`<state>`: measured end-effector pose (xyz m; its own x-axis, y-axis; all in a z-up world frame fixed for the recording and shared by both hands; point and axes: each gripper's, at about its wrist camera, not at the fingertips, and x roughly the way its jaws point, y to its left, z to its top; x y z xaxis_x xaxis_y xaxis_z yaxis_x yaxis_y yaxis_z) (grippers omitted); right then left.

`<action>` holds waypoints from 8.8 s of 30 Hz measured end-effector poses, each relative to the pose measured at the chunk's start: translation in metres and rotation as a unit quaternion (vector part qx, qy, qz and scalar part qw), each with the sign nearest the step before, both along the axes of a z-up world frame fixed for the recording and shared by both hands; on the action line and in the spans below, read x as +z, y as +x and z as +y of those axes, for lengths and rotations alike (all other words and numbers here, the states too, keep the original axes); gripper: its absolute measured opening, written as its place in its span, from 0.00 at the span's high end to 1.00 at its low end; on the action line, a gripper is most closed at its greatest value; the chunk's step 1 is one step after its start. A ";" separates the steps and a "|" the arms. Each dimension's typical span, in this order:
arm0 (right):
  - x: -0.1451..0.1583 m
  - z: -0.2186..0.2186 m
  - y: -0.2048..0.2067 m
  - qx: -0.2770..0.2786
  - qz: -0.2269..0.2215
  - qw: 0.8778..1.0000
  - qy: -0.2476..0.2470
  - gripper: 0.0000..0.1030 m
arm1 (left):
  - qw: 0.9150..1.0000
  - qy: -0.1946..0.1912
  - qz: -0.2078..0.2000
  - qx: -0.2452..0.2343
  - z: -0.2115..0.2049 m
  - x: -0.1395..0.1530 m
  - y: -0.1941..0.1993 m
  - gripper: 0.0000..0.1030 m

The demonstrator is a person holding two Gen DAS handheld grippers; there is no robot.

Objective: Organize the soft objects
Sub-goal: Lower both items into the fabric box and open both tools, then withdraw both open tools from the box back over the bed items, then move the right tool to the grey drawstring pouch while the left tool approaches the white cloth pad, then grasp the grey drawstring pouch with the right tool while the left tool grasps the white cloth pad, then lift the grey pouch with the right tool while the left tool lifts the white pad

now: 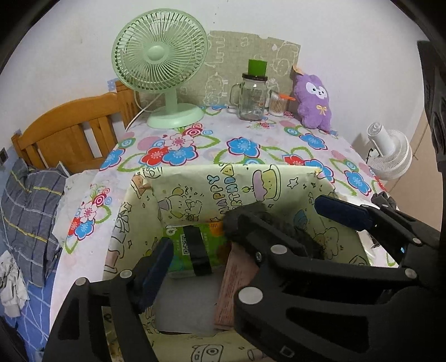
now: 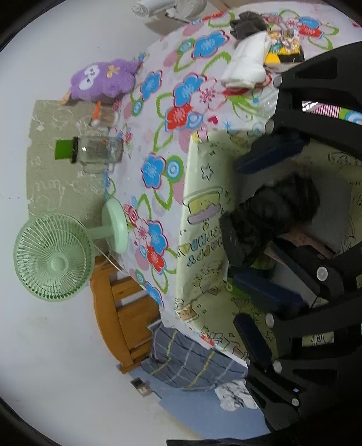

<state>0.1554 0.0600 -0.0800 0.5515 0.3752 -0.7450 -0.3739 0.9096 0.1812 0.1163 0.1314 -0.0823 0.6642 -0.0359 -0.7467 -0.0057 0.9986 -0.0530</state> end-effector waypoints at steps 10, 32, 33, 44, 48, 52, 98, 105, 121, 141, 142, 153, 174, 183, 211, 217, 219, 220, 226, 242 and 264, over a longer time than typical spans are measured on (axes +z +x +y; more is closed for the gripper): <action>0.014 -0.015 -0.006 -0.011 -0.005 1.000 0.013 0.20 | 1.000 0.011 -0.017 0.005 -0.013 0.015 -0.008 0.22; 0.050 -0.054 -0.031 -0.033 -0.052 0.998 0.013 0.20 | 0.998 0.025 -0.061 0.010 -0.049 0.046 -0.030 0.15; 0.051 -0.057 -0.032 -0.035 -0.054 0.998 0.012 0.20 | 0.998 0.026 -0.062 0.010 -0.051 0.047 -0.030 0.15; 0.065 -0.084 -0.043 -0.052 -0.077 0.996 0.008 0.16 | 0.997 0.029 -0.077 0.005 -0.075 0.058 -0.038 0.12; 0.069 -0.096 -0.047 -0.058 -0.084 0.995 0.008 0.15 | 0.996 0.033 -0.085 0.003 -0.087 0.062 -0.040 0.09; 0.074 -0.107 -0.050 -0.065 -0.092 0.994 0.007 0.13 | 0.995 0.031 -0.092 0.002 -0.098 0.065 -0.042 0.08; 0.038 -0.214 -0.058 -0.126 -0.098 0.987 -0.007 0.05 | 0.996 0.006 -0.079 -0.029 -0.197 0.022 -0.034 0.00; 0.019 -0.227 -0.050 -0.134 -0.084 0.987 -0.006 0.05 | 0.997 0.010 -0.066 -0.038 -0.208 0.007 -0.025 0.00; -0.015 -0.243 -0.015 -0.142 -0.065 0.988 0.002 0.06 | 0.998 0.023 -0.047 -0.036 -0.225 -0.019 0.012 0.00; -0.038 -0.253 0.036 -0.143 -0.039 0.989 0.006 0.30 | 0.998 0.044 -0.036 -0.021 -0.235 -0.036 0.057 0.00; -0.040 -0.253 0.038 -0.142 -0.036 0.989 0.005 0.32 | 0.998 0.045 -0.035 -0.022 -0.235 -0.037 0.058 0.00; -0.057 -0.252 0.055 -0.120 -0.002 0.993 0.013 0.55 | 0.998 0.042 -0.013 -0.034 -0.235 -0.051 0.074 0.01; -0.053 -0.262 0.054 -0.135 -0.012 0.991 -0.001 0.69 | 0.998 0.033 -0.011 -0.057 -0.246 -0.052 0.081 0.00; -0.049 -0.270 0.054 -0.147 -0.018 0.989 0.000 0.69 | 0.998 0.028 -0.002 -0.059 -0.251 -0.054 0.089 0.00; -0.053 -0.269 0.059 -0.155 -0.011 0.988 -0.007 0.68 | 0.998 0.021 0.022 -0.052 -0.247 -0.061 0.095 0.27; -0.045 -0.264 0.055 -0.153 -0.020 0.988 -0.009 0.68 | 0.999 0.021 0.012 -0.047 -0.242 -0.052 0.089 0.27; -0.041 -0.262 0.053 -0.152 -0.022 0.988 -0.009 0.68 | 0.999 0.018 0.010 -0.047 -0.241 -0.048 0.086 0.27; -0.039 -0.261 0.052 -0.151 -0.024 0.988 -0.009 0.68 | 0.999 0.018 0.009 -0.046 -0.240 -0.046 0.085 0.27; -0.029 -0.258 0.046 -0.148 -0.030 0.988 -0.006 0.68 | 0.999 0.020 0.004 -0.041 -0.236 -0.035 0.077 0.27; -0.003 -0.250 0.018 -0.150 -0.046 0.988 -0.004 0.68 | 0.999 0.022 -0.010 -0.041 -0.228 -0.011 0.049 0.27; 0.049 -0.238 -0.042 -0.151 -0.085 0.985 -0.012 0.68 | 0.996 0.026 -0.066 -0.046 -0.216 0.039 -0.010 0.27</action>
<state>0.1139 -0.1778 -0.0307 0.7523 0.1578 -0.6397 -0.1084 0.9873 0.1161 0.1065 -0.0849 -0.0431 0.7525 -0.0648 -0.6554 0.0905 0.9959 0.0053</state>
